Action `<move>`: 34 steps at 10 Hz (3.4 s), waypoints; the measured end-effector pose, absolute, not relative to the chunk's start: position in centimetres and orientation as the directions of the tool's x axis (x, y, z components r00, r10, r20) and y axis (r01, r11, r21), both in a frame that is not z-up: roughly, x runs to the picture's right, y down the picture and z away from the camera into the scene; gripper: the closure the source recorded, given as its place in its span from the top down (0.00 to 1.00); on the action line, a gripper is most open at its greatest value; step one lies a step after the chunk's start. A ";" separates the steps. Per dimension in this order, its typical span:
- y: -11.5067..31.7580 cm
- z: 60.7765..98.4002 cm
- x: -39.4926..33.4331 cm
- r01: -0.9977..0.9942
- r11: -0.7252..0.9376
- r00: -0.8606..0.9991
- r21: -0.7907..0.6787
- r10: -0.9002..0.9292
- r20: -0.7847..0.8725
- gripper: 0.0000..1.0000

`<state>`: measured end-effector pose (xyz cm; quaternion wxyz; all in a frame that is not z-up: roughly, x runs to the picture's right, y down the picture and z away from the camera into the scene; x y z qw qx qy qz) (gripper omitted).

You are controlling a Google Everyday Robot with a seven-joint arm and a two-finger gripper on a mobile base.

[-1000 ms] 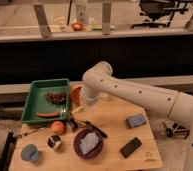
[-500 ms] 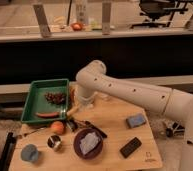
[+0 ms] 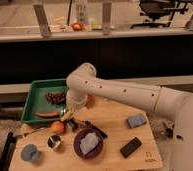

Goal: Place banana in metal cup

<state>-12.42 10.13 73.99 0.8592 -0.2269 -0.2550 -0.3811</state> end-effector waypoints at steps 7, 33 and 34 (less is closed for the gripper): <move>16.8 70.8 -17.9 0.940 0.332 0.284 -0.078 -0.634 0.720 0.00; 21.7 70.9 -21.2 0.969 0.247 0.177 -0.027 -0.611 0.772 0.80; 21.6 70.9 -21.1 0.969 0.246 0.174 -0.024 -0.611 0.773 0.80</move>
